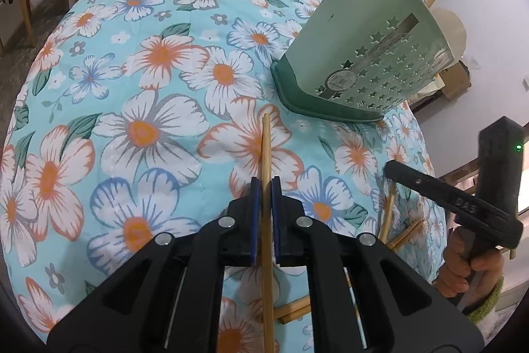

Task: Organize utensils
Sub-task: 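Lift the chopstick with the right gripper while the left gripper carries its chopstick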

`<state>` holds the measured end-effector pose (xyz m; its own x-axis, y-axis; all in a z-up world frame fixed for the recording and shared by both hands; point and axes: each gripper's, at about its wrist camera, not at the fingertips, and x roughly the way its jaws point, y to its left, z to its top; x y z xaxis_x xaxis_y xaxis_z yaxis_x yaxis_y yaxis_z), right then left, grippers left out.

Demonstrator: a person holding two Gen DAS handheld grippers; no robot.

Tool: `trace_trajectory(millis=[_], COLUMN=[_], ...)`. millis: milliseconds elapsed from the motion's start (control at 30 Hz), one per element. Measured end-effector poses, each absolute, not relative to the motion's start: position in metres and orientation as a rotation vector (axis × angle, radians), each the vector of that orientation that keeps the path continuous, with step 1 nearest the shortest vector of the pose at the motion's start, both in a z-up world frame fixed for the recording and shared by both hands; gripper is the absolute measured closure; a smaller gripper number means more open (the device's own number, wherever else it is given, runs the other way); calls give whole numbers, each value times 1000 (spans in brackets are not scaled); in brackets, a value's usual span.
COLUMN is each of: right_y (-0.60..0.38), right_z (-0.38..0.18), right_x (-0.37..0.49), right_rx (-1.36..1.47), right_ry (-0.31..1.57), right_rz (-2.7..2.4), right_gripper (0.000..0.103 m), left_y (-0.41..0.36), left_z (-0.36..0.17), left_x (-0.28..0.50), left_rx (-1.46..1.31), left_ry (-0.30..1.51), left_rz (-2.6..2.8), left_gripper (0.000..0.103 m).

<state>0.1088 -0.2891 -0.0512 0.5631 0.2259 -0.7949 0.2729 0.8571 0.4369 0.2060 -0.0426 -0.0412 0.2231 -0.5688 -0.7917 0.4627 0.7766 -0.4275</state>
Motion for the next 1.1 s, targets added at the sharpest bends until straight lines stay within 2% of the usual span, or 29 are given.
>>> trace_trajectory(millis=[133, 167, 233, 567, 767, 867, 933, 1100], right_y=[-290, -293, -300, -298, -291, -289, -287, -280], right_z=[-53, -53, -52, -59, -68, -71, -72, -62], right_x=[109, 107, 101, 88, 94, 100, 105, 121], right_rx=[581, 587, 618, 682, 732, 739, 723, 553], right_ry=[1006, 1010, 1015, 1068, 1084, 1073, 1065, 1059], right_rz=[-5, 2, 15, 61, 51, 39, 26, 19], right_gripper=[85, 84, 75, 73, 73, 77, 87, 89], left_y=[-40, -39, -38, -62, -79, -85, -87, -91], left_z=[-35, -33, -30, -32, -35, -38, -38, -38], left_x=[209, 211, 213, 215, 210, 207, 204, 201], left_rx=[-125, -120, -116, 13, 180, 250, 284, 314], left_ry=[1160, 1160, 1164, 1165, 1097, 1063, 1044, 1031], left_rz=[-721, -716, -706, -680, -609, -588, -577, -559], left_gripper=[69, 67, 63, 66, 80, 84, 84, 87])
